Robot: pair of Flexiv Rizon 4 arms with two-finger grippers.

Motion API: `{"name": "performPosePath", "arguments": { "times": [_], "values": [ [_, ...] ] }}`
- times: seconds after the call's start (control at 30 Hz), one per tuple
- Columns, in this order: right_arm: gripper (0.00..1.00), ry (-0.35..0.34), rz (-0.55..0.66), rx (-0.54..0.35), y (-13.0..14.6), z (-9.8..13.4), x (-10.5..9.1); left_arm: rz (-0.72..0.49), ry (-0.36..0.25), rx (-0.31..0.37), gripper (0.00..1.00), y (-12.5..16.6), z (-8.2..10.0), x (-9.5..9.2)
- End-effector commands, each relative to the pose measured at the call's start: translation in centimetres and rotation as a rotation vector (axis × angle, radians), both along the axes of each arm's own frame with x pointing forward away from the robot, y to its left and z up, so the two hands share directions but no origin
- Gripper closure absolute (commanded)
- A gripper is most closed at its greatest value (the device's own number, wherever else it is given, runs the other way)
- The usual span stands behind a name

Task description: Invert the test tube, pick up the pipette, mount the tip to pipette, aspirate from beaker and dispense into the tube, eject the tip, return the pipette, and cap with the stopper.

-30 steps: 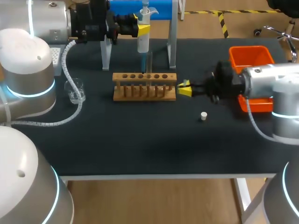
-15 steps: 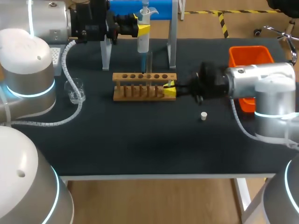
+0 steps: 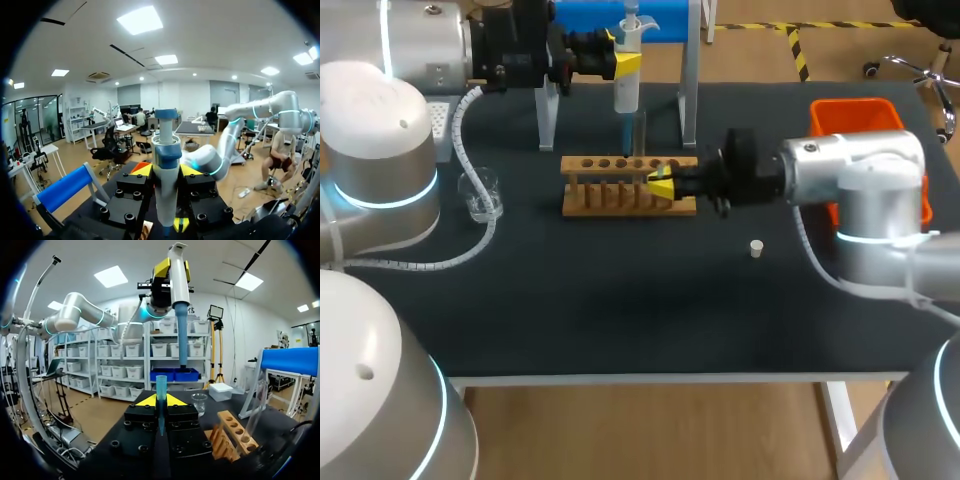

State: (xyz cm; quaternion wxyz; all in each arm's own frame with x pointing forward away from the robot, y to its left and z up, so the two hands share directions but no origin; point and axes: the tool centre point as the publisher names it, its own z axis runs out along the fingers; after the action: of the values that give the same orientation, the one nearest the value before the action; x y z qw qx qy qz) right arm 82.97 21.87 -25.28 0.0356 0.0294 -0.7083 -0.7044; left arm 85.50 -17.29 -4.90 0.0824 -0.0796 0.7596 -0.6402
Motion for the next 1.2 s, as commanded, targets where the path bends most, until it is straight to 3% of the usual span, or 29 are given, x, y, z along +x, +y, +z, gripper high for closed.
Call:
{"name": "performPosePath", "arguments": {
  "times": [0.03, 0.57, 1.2],
  "values": [
    [1.00, -0.004, 0.008, 0.010, 1.1, -0.6, 0.6, -0.004, 0.001, 0.001, 1.00, 0.1, 0.1, 0.1],
    [1.00, -0.040, 0.008, -0.007, 2.4, -1.2, 1.8, -0.004, 0.001, 0.001, 1.00, 0.1, 0.1, 0.1],
    [1.00, -0.061, 0.012, -0.020, 3.3, -0.9, 1.4, 0.011, -0.004, 0.001, 1.00, 0.6, 0.0, -0.6]
  ]
}}
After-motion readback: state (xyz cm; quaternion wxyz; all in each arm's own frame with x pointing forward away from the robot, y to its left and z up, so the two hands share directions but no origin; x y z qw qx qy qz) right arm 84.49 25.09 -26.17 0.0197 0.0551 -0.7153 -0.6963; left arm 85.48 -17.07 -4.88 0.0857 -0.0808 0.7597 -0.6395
